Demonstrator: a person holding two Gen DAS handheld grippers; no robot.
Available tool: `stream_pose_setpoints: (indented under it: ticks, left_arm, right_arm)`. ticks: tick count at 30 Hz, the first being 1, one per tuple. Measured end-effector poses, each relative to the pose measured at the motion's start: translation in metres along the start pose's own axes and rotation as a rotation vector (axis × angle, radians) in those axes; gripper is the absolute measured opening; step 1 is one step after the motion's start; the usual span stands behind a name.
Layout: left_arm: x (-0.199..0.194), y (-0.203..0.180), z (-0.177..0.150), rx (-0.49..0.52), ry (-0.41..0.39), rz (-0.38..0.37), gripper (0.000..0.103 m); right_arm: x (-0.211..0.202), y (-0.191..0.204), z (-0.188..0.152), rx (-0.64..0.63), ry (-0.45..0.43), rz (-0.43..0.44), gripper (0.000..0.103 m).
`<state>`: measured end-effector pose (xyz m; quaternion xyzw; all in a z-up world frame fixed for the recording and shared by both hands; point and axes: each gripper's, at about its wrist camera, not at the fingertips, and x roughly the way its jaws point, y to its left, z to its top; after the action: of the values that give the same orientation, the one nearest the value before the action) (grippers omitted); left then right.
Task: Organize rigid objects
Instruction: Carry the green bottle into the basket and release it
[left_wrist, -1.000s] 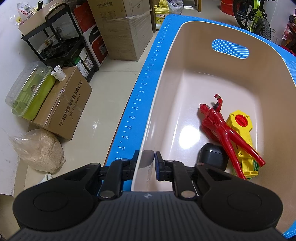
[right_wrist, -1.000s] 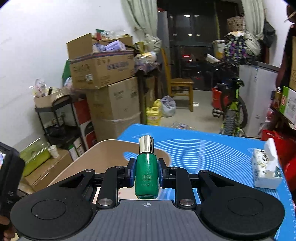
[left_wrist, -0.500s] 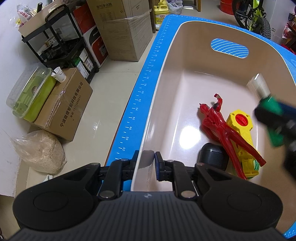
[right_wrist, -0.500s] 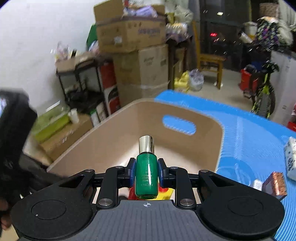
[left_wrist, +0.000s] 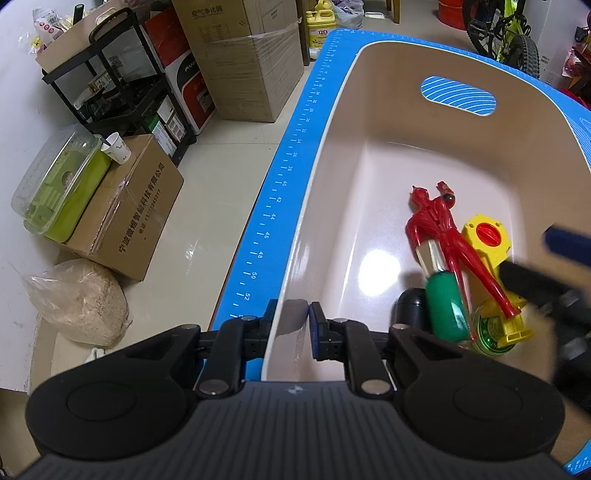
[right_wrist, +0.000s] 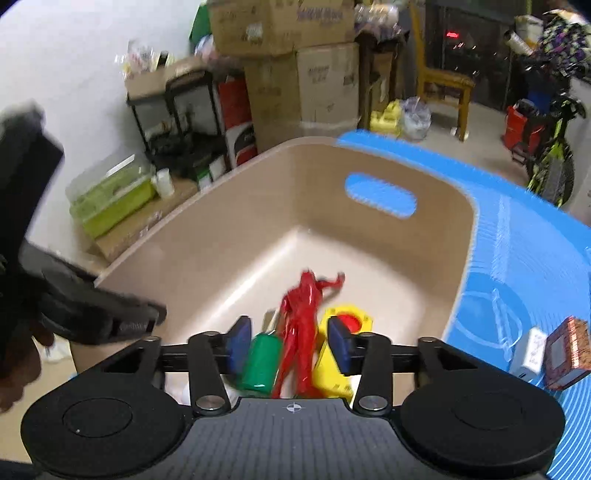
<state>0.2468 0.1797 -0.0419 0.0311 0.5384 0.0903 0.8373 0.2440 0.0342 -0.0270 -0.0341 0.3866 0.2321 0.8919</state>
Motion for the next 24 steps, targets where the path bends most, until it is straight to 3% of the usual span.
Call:
stream_pose_setpoints:
  ticks: [11, 16, 24]
  left_arm:
    - [0.001, 0.001, 0.0, 0.0, 0.0, 0.003, 0.018]
    - [0.001, 0.0, 0.0, -0.001, 0.0, 0.002, 0.018]
    - [0.002, 0.0, -0.001, 0.001, 0.0, 0.005, 0.019]
  right_arm:
    - [-0.048, -0.078, 0.013, 0.16, -0.157, -0.142, 0.064]
    - [-0.044, -0.126, 0.002, 0.249, -0.16, -0.237, 0.064]
    - [-0.003, -0.175, -0.026, 0.362, -0.101, -0.28, 0.064]
